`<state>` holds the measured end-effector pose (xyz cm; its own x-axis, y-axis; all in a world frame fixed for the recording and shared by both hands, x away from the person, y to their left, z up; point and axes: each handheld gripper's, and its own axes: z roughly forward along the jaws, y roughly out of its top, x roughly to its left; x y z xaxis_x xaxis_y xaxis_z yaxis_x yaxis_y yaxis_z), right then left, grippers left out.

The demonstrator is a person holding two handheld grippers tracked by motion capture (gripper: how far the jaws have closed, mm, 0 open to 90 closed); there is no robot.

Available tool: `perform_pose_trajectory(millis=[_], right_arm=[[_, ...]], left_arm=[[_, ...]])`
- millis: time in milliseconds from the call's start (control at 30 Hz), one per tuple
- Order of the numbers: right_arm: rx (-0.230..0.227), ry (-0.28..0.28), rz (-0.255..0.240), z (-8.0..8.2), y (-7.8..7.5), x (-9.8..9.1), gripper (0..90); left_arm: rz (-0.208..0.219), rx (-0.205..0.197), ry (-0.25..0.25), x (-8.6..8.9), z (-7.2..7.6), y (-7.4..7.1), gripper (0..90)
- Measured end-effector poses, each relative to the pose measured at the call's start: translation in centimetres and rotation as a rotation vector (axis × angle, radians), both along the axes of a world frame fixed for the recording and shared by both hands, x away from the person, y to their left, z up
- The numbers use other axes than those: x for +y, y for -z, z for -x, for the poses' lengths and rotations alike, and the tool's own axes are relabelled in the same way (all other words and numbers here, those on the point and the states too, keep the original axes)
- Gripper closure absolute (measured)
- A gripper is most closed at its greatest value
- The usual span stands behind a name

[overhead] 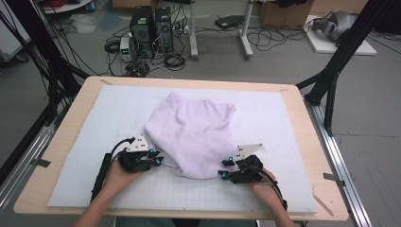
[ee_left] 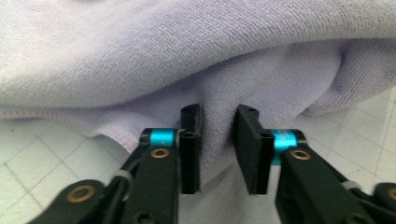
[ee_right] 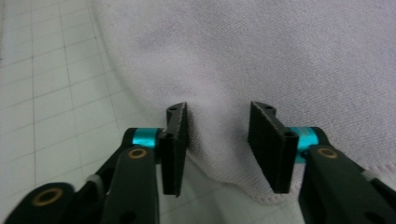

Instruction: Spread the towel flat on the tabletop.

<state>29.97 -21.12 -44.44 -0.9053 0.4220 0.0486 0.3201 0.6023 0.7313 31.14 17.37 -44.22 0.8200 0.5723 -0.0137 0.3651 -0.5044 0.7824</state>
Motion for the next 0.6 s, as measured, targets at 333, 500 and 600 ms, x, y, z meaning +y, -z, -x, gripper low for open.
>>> perform_pose_trajectory(millis=[333,500,600], right_arm=[[-0.028,-0.005,-0.023,0.0,-0.3,0.1,81.1],[-0.073,-0.008,-0.06,0.5,-1.7,-1.0,82.7],[-0.099,0.001,-0.081,0.7,-3.2,-1.9,82.9]], left_arm=[[0.034,-0.005,0.003,0.5,0.2,-0.5,84.8],[0.052,-0.047,-0.004,1.4,0.9,-1.6,85.5],[0.065,-0.077,-0.023,2.1,1.3,-2.4,85.9]])
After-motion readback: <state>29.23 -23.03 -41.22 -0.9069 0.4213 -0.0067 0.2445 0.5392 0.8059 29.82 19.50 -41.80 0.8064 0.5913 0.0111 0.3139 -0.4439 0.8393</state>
